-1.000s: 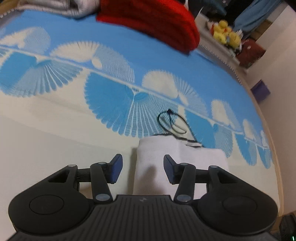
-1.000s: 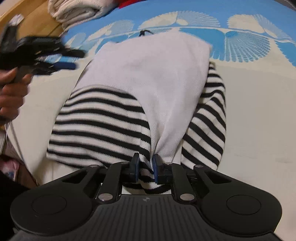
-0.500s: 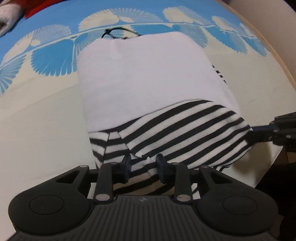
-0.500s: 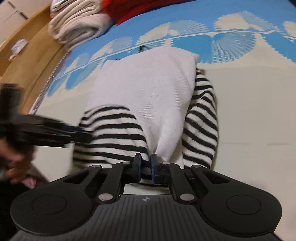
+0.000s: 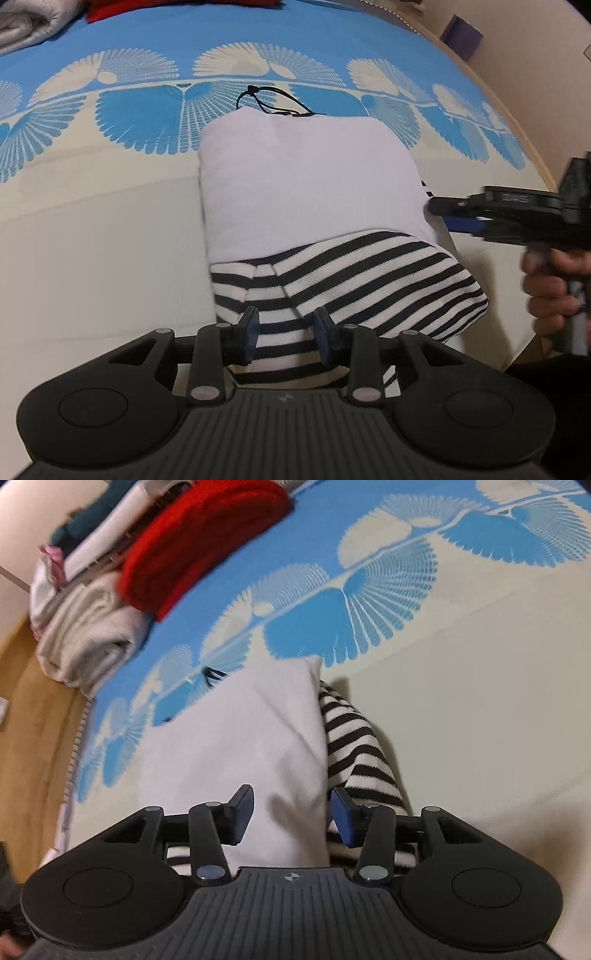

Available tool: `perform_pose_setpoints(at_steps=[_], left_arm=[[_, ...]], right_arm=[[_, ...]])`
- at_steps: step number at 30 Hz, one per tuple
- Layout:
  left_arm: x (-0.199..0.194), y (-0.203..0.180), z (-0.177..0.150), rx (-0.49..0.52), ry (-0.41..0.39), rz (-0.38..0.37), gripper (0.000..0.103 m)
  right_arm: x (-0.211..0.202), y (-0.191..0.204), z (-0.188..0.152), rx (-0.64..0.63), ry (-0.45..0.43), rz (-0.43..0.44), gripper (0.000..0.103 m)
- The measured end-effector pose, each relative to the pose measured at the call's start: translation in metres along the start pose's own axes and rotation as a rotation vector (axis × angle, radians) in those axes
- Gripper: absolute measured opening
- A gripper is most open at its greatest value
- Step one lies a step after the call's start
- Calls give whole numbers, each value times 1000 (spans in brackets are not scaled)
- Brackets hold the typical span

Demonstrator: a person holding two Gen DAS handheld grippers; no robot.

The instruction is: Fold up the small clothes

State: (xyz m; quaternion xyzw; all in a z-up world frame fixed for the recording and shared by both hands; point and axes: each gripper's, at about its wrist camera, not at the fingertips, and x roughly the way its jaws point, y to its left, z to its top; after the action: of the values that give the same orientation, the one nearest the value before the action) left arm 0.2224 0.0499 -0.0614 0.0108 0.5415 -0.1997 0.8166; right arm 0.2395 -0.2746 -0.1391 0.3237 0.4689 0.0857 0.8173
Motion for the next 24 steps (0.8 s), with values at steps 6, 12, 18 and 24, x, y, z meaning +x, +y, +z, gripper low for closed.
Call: perform_pose_setpoints(at_steps=[6, 12, 18, 24], left_arm=[[2, -12, 3, 61, -5, -42, 36], [24, -29, 2, 132, 71, -58, 36], [34, -33, -2, 160, 88, -19, 37], [1, -22, 7, 129, -30, -47, 36]], right_arm=[[-27, -2, 13, 56, -194, 102, 2], [-17, -6, 11, -3, -166, -84, 2], [-8, 18, -1, -140, -135, -189, 5], [-54, 55, -31, -443, -233, -70, 38]])
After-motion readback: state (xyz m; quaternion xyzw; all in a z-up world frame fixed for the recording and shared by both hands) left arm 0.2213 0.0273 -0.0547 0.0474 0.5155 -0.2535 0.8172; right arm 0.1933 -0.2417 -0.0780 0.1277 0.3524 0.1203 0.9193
